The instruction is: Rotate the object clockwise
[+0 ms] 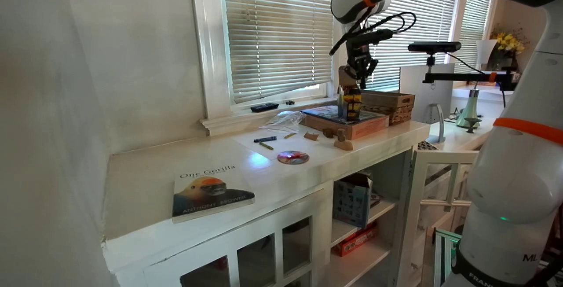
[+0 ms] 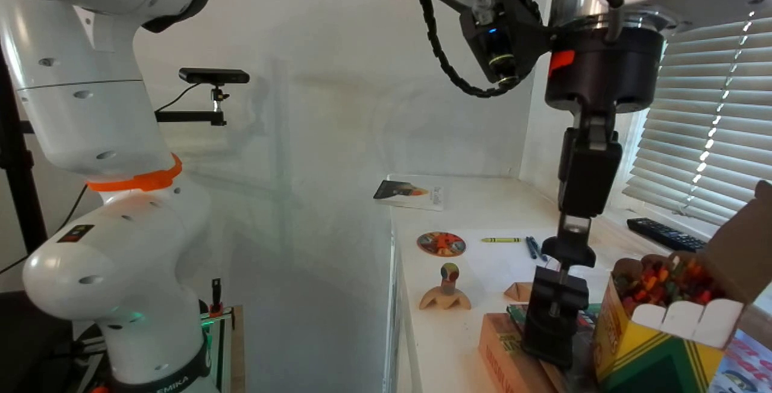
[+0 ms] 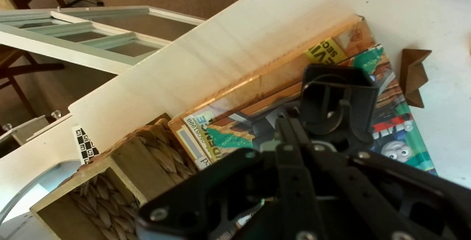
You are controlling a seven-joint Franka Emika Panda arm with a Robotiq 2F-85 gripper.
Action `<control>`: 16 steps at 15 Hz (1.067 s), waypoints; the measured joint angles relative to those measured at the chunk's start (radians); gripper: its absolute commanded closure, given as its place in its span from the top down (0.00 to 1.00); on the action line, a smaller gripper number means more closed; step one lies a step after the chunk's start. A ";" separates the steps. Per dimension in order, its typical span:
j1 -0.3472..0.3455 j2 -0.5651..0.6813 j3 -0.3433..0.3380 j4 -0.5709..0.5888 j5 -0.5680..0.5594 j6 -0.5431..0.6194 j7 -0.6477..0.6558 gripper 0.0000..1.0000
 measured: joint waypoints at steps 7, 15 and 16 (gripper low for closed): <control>0.003 -0.058 0.008 -0.056 0.018 0.006 0.000 0.00; 0.004 -0.108 0.021 -0.105 0.038 0.023 0.006 0.00; 0.004 -0.109 0.021 -0.111 0.038 0.023 0.006 0.00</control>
